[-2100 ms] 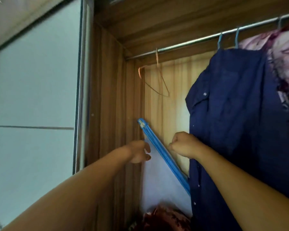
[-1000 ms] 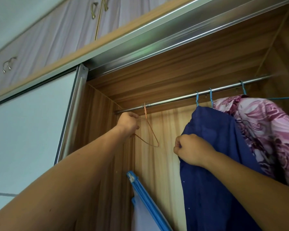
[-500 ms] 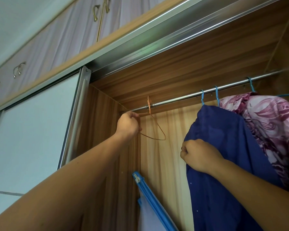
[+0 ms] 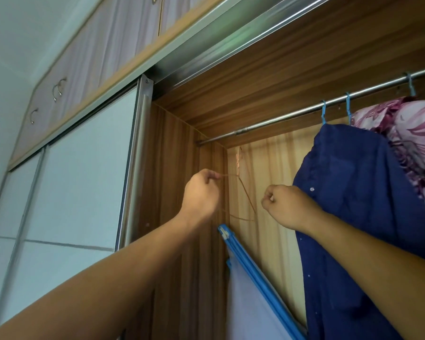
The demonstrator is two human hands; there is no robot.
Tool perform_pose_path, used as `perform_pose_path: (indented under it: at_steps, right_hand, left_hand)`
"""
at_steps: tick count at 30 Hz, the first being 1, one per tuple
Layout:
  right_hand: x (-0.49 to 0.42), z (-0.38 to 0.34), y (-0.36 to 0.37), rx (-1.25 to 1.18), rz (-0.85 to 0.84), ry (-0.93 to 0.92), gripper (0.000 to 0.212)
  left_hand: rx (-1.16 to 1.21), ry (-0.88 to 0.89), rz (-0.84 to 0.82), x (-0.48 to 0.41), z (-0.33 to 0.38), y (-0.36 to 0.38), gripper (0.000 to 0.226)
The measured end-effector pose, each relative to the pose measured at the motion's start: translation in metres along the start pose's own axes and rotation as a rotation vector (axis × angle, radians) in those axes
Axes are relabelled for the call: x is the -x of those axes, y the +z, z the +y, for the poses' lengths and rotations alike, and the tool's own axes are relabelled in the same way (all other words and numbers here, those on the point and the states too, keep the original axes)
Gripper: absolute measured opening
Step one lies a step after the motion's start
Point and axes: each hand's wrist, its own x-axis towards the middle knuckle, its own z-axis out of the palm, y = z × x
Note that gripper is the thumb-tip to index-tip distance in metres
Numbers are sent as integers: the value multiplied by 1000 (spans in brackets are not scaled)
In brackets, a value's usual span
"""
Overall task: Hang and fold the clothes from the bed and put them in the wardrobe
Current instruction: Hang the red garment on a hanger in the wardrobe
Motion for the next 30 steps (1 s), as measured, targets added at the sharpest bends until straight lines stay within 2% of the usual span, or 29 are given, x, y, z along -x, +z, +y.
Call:
perform_pose_path:
  at_steps: [6, 10, 12, 14, 19, 23, 26, 28, 30]
  right_hand:
    - [21, -1, 44, 17, -217, -12, 15]
    - [45, -6, 85, -149, -376, -32, 38]
    - [60, -13, 103, -346, -448, 56, 33]
    - [71, -15, 115, -460, -508, 160, 18]
    - [94, 0, 130, -501, -655, 193, 17]
    - [112, 12, 132, -511, -651, 149, 17]
    - [121, 24, 132, -571, -591, 177, 20]
    - [128, 30, 131, -621, -557, 203, 23]
    - [135, 33, 127, -666, -534, 206, 27]
  left_hand:
    - [-138, -86, -97, 42, -33, -14, 24]
    - [-124, -159, -167, 72, -39, -18, 27]
    - [-101, -211, -212, 86, -39, -15, 27]
    - [-81, -248, -259, 102, -39, -12, 30]
    - [58, -324, -426, 134, -42, -2, 27]
    - [251, -335, -497, 151, -47, 7, 26]
    - [312, -385, -425, 163, -64, 11, 23]
    - [156, -427, -370, 172, -97, 16, 19]
    - [-134, -438, -423, 186, -141, 22, 24]
